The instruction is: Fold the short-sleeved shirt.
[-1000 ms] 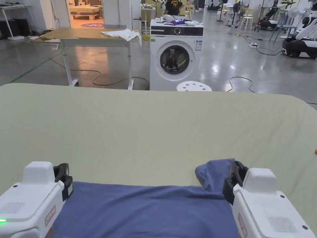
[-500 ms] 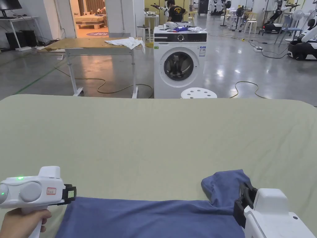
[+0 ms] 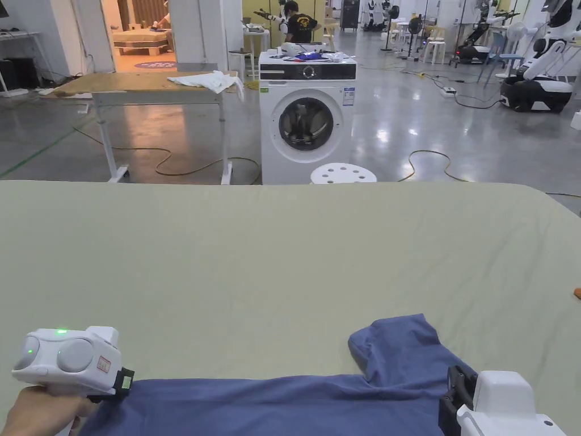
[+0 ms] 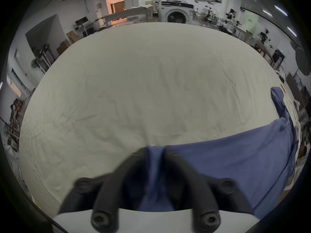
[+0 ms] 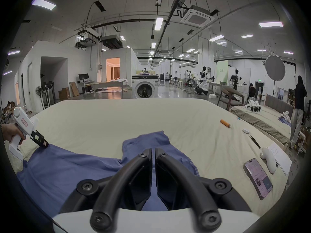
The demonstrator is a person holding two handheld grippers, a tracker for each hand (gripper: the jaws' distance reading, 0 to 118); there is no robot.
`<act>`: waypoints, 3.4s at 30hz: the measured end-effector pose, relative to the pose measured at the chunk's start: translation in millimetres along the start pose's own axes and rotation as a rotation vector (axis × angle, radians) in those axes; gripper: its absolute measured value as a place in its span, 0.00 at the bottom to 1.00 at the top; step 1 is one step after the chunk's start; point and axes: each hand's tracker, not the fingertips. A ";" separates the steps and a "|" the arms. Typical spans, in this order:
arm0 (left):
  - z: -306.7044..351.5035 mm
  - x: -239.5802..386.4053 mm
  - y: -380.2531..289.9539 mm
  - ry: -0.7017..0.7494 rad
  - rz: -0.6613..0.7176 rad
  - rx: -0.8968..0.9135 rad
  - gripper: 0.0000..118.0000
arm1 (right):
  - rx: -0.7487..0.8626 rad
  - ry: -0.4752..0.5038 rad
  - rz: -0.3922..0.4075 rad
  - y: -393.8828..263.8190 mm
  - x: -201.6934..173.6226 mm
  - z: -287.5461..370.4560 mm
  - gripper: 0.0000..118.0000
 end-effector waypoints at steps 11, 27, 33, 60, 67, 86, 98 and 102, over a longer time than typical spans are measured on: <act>67.3 10.0 -41.3 -0.046 0.016 0.231 0.00 | -0.289 0.026 -0.073 41.7 75.0 -74.0 0.03; 120.2 12.1 -96.8 -0.073 0.065 0.375 0.00 | -0.701 0.054 0.035 17.6 79.2 -213.1 0.58; 110.5 0.6 -92.0 -0.059 0.067 0.371 0.00 | -0.654 0.042 0.026 19.8 77.0 -210.4 0.03; 195.9 -55.6 -196.4 -0.196 0.041 0.474 0.00 | -0.410 0.095 0.092 33.1 91.7 90.6 0.01; 172.5 -35.8 -260.8 -0.154 -0.016 0.284 0.00 | -0.574 0.073 0.088 -41.6 100.1 104.6 0.01; 158.9 -18.4 -253.1 -0.055 0.033 0.273 0.56 | -0.491 -0.057 0.167 -28.4 79.9 117.3 0.64; 200.4 53.0 -177.7 0.049 -0.046 0.745 0.57 | 0.052 -0.006 0.024 35.2 -1.6 92.7 0.64; 212.3 78.6 -167.8 0.121 -0.045 0.906 0.55 | 0.192 0.004 0.000 41.8 -38.9 84.9 0.58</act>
